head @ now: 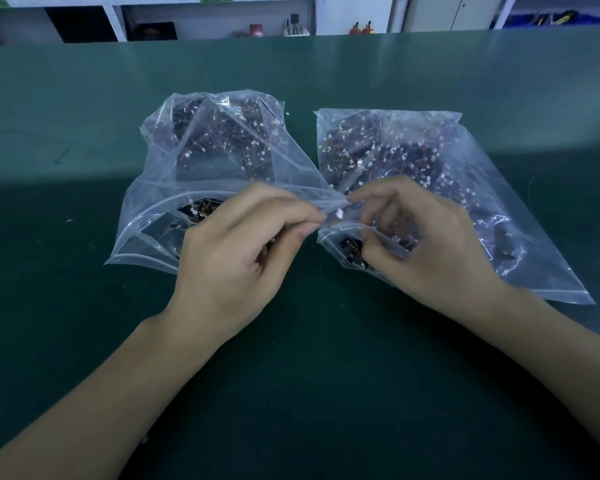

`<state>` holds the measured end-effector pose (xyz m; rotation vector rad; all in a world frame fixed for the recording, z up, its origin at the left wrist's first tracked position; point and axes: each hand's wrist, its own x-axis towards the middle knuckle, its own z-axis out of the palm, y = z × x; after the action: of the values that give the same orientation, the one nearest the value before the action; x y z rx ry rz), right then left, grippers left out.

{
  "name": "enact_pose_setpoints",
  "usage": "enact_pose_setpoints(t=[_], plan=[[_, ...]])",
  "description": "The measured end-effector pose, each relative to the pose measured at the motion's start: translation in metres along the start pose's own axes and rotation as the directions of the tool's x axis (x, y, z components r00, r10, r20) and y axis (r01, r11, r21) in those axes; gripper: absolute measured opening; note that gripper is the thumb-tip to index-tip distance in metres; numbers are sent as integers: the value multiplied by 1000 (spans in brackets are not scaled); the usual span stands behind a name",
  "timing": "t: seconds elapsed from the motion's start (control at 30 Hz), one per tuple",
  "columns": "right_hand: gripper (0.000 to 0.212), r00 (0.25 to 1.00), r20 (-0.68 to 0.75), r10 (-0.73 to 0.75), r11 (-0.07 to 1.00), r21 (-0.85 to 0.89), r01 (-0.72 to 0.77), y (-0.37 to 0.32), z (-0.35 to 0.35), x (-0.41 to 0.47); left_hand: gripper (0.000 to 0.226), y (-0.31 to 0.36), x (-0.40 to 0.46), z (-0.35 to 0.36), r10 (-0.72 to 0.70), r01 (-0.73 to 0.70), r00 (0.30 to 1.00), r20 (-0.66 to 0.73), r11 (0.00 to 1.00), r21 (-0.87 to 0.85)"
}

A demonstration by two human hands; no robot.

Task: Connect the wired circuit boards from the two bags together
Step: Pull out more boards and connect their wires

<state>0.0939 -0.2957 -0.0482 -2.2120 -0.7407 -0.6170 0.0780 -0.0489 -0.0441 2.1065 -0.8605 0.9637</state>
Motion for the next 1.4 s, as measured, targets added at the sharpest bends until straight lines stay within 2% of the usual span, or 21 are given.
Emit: enact_pose_setpoints(t=[0.13, 0.3, 0.5, 0.67, 0.87, 1.07, 1.13, 1.2, 1.3, 1.4], plan=[[40, 998, -53, -18, 1000, 9, 18, 2, 2, -1, 13, -4, -2, 4, 19, -26, 996, 89, 997, 75], [32, 994, -78, -81, 997, 7, 82, -1, 3, -1, 15, -7, -2, 4, 60, -75, 993, 102, 986, 149], [29, 991, -101, -91, 995, 38, 95, -6, 2, -2, 10, -2, -3, 8, 135, -145, 988, 74, 978, 150], [19, 980, -141, -141, 983, 97, 156, -10, 1, -1, 15, 4, 1, 5, 187, -225, 972, 142, 913, 341], [13, 978, -131, -160, 977, 120, 176, -12, 5, -3, 12, 15, 8, 8, 99, -227, 955, 279, 850, 476], [15, 985, -69, -161, 980, 109, 168, -13, 10, -3, 28, 25, 9, 23, -95, -203, 884, 457, 803, 561], [19, 986, -33, -162, 981, 103, 165, -12, 12, -3, 27, 24, 5, 25, -104, -175, 895, 433, 811, 558], [21, 989, -10, -147, 983, 112, 147, -11, 13, -2, 22, 22, 2, 23, -51, -172, 917, 396, 844, 509], [23, 992, 0, -123, 984, 128, 122, -11, 10, -2, 32, 17, 0, 16, 35, -158, 945, 325, 919, 362], [24, 997, -5, -74, 991, 112, 74, -11, 8, -1, 42, 10, 4, 4, 2, -71, 975, 221, 950, 304]])
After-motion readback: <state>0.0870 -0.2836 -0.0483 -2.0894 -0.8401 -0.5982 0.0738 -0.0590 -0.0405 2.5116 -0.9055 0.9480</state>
